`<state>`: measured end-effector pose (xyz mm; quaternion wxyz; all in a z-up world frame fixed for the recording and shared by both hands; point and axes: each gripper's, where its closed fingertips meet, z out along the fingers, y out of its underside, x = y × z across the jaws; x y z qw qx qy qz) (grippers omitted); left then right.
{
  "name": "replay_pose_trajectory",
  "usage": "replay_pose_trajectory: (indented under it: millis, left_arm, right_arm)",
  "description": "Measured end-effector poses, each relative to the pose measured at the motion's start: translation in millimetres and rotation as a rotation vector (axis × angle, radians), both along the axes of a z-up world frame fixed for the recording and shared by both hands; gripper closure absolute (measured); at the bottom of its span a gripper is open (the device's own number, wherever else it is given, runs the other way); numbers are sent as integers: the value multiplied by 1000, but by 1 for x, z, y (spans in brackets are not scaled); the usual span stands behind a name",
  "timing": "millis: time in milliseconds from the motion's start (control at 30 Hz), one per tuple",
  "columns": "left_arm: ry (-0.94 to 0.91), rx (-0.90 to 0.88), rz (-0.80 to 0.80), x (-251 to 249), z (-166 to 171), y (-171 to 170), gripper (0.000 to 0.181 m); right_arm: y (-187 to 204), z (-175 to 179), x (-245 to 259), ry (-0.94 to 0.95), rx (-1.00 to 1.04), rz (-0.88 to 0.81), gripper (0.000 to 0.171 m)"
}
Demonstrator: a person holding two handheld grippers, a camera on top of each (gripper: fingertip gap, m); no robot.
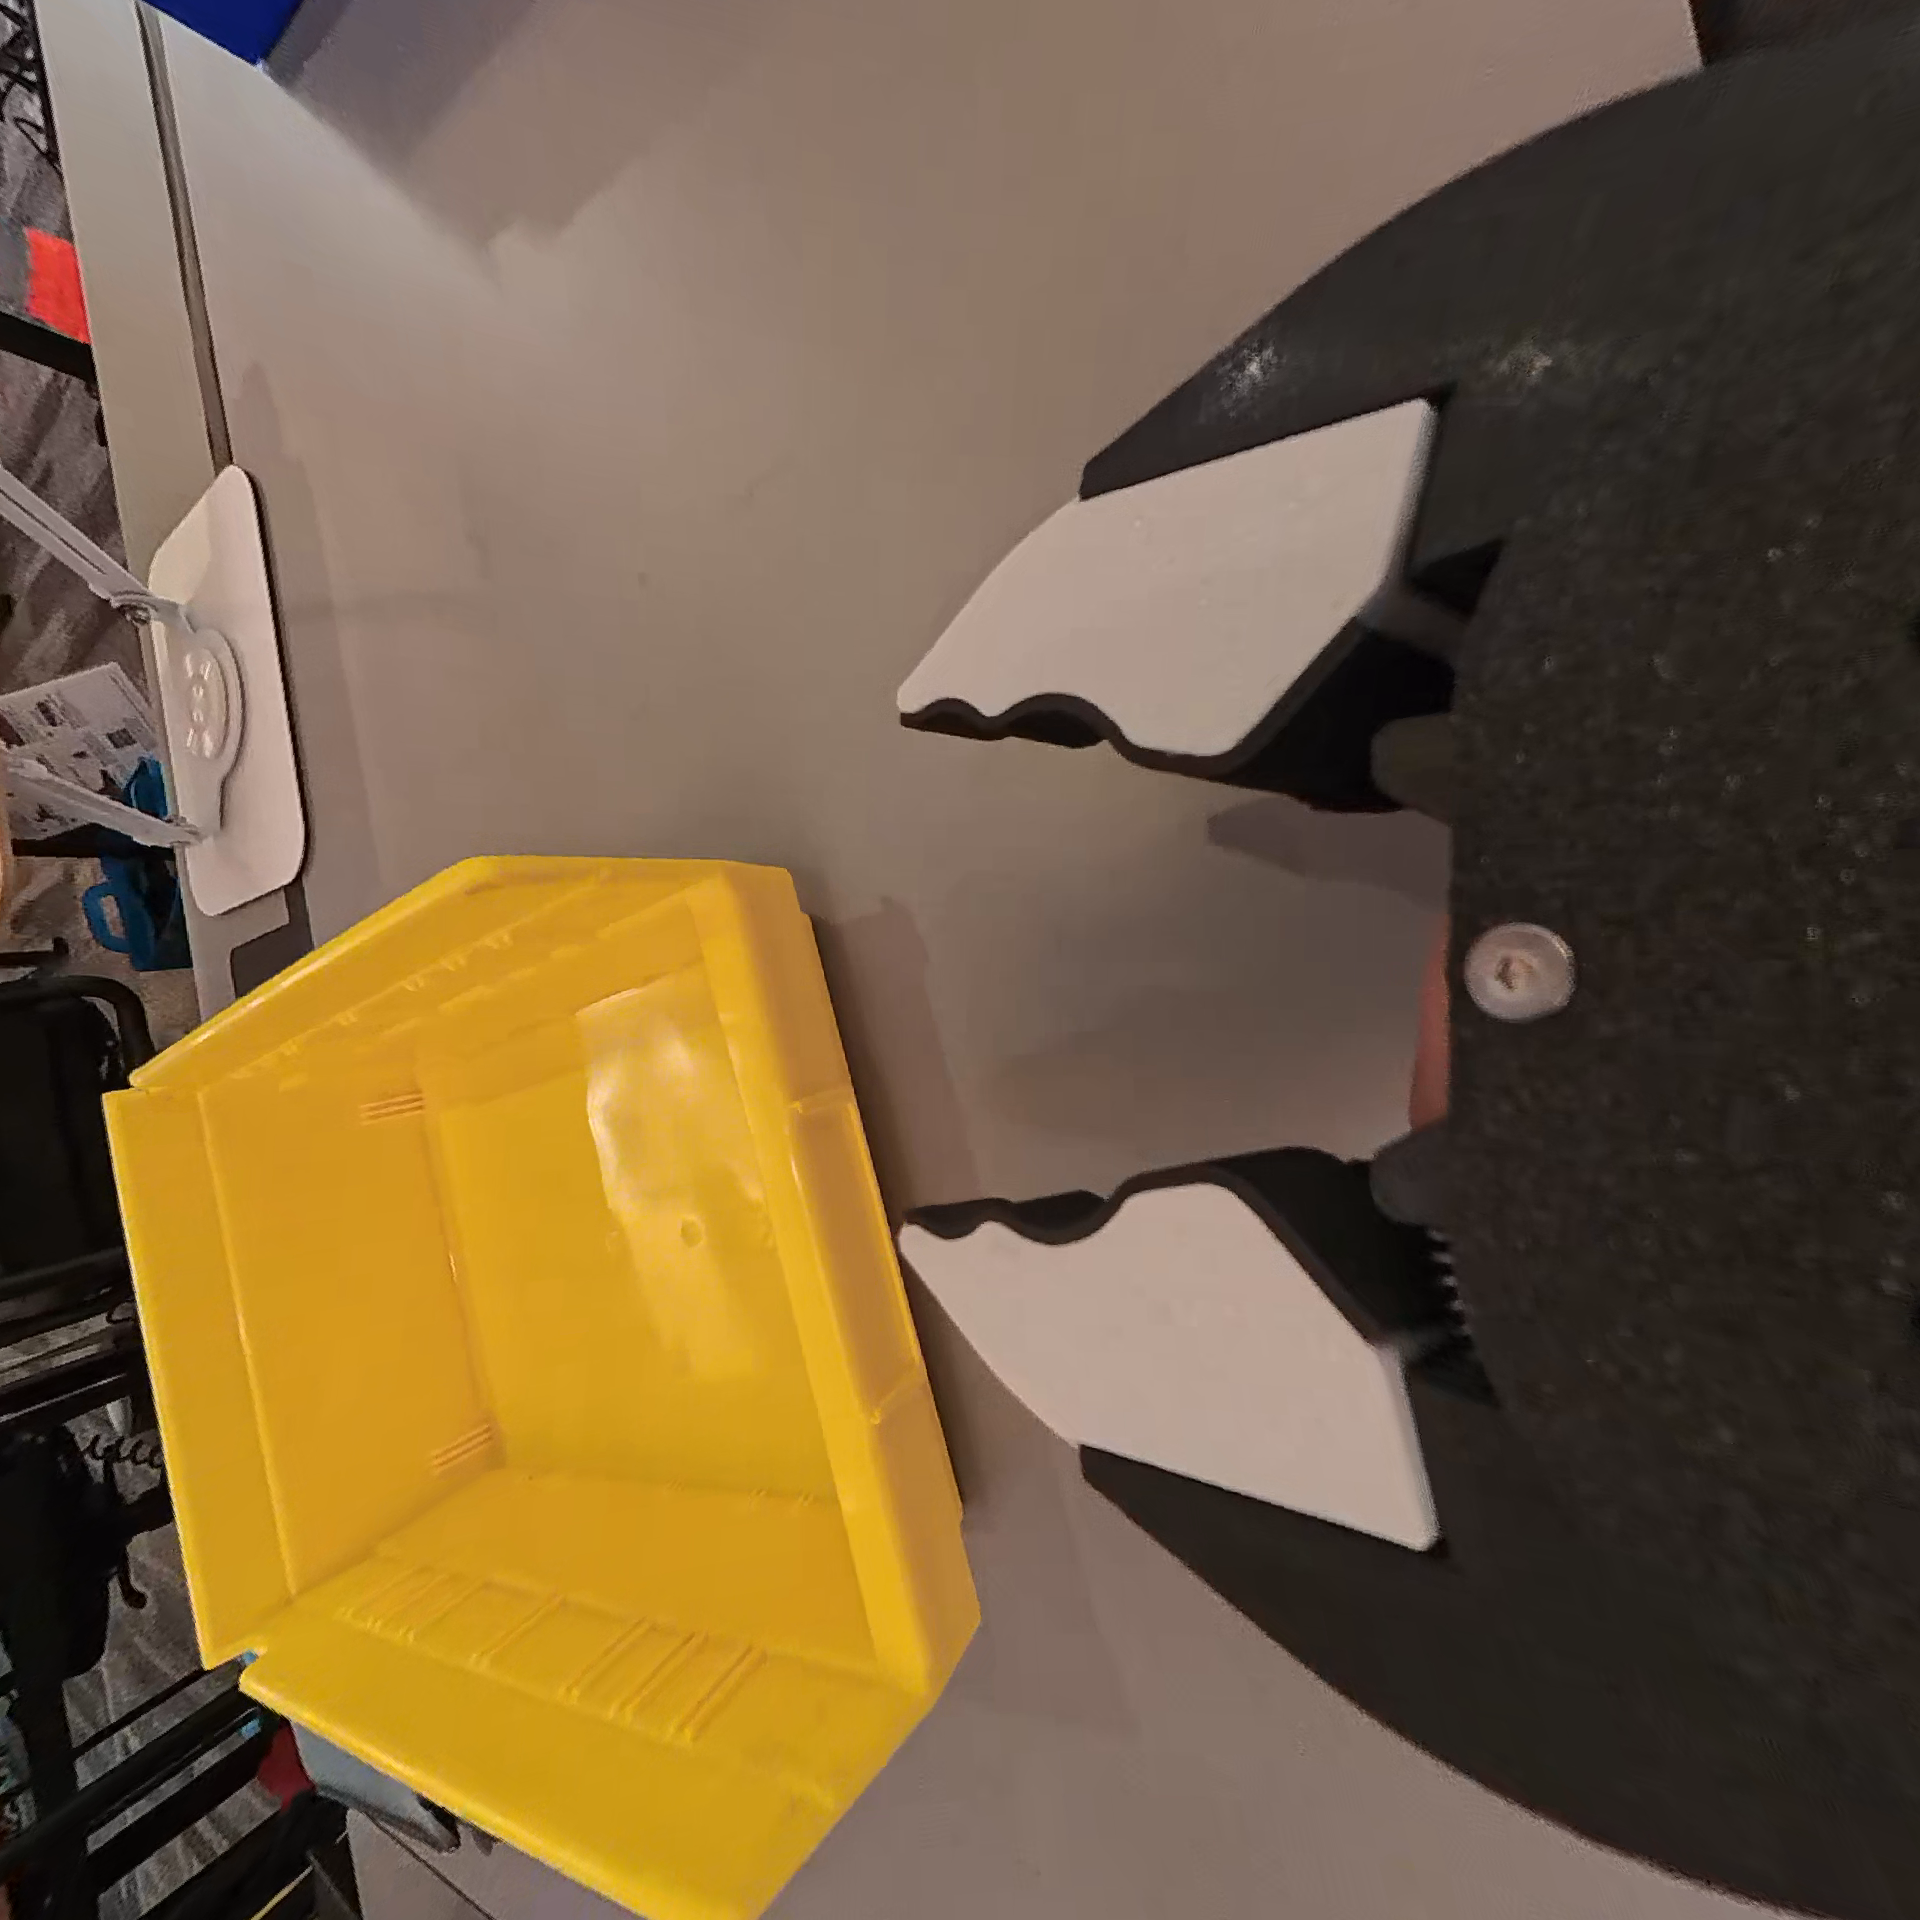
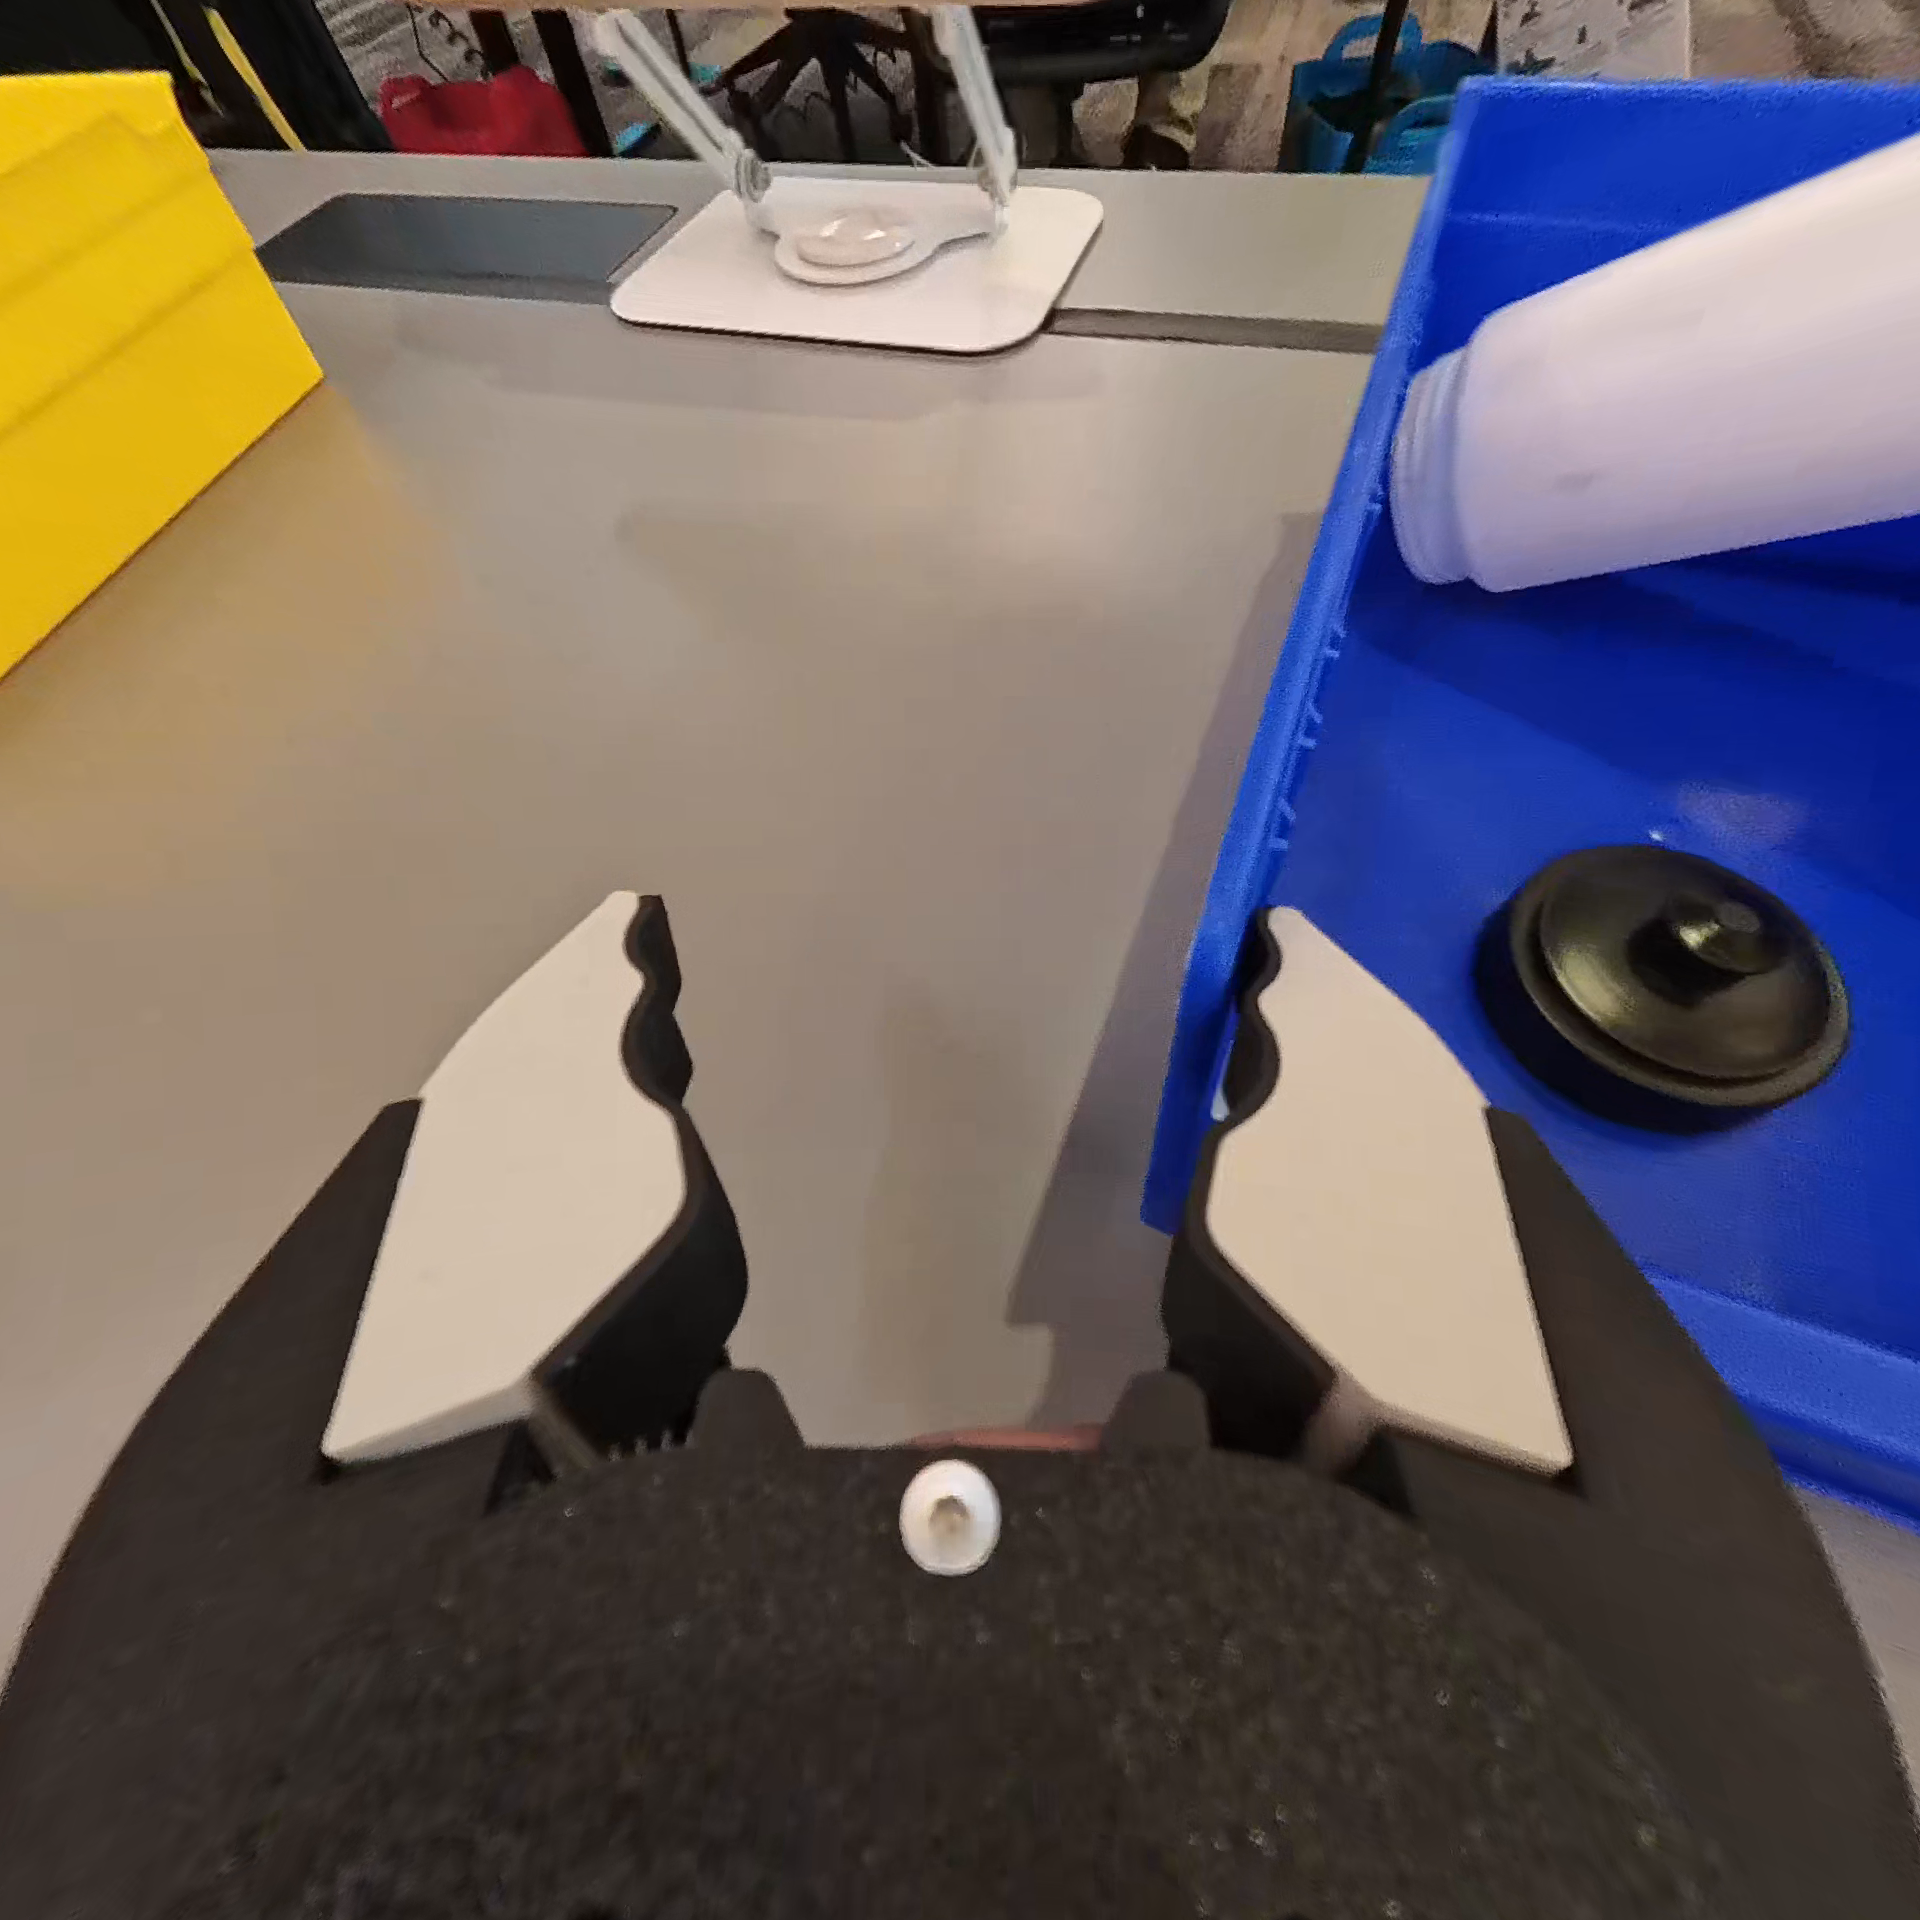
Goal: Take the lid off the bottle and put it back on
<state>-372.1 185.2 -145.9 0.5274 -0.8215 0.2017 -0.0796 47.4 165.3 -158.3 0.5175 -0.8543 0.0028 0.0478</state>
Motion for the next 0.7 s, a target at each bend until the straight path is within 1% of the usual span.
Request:
replay_pose_trajectory:
  millis: [67,133,167,200,233,267,333,400,467,567,700]
  left_arm:
    - [1,-6,-7,2,-1,-1,97]
    - [-9,-9,-23,7,-1,-3,96]
    - [-17,-7,-36,13,1,-4,95]
    - [-28,-4,-57,22,2,-6,96]
    - [-42,-5,-89,35,4,-9,95]
    - [-61,-14,-132,52,6,-13,95]
    - [-108,-42,-236,97,10,-22,92]
    - [-131,-69,-338,148,12,-32,92]
    - [-136,-87,-421,202,13,-36,92]
    - [-128,-80,-494,275,13,-27,95]
    - [-159,-154,-575,360,5,-19,96]
  right_arm:
    - [5,0,-11,-1,-6,19,69]
    - [7,1,-32,13,-16,87,70]
    - [6,3,-44,15,-18,135,76]
    - [4,7,-53,21,-4,164,88]
    - [1,15,-58,23,23,167,90]
    - [-4,22,-59,10,43,156,86]
    - [-17,34,-57,-29,68,130,84]
    - [-32,43,-45,-96,82,78,84]
    - [-48,48,-21,-168,84,-29,86]
    - [-74,55,25,-232,89,-215,88]
    - [-101,58,81,-253,112,-401,90]
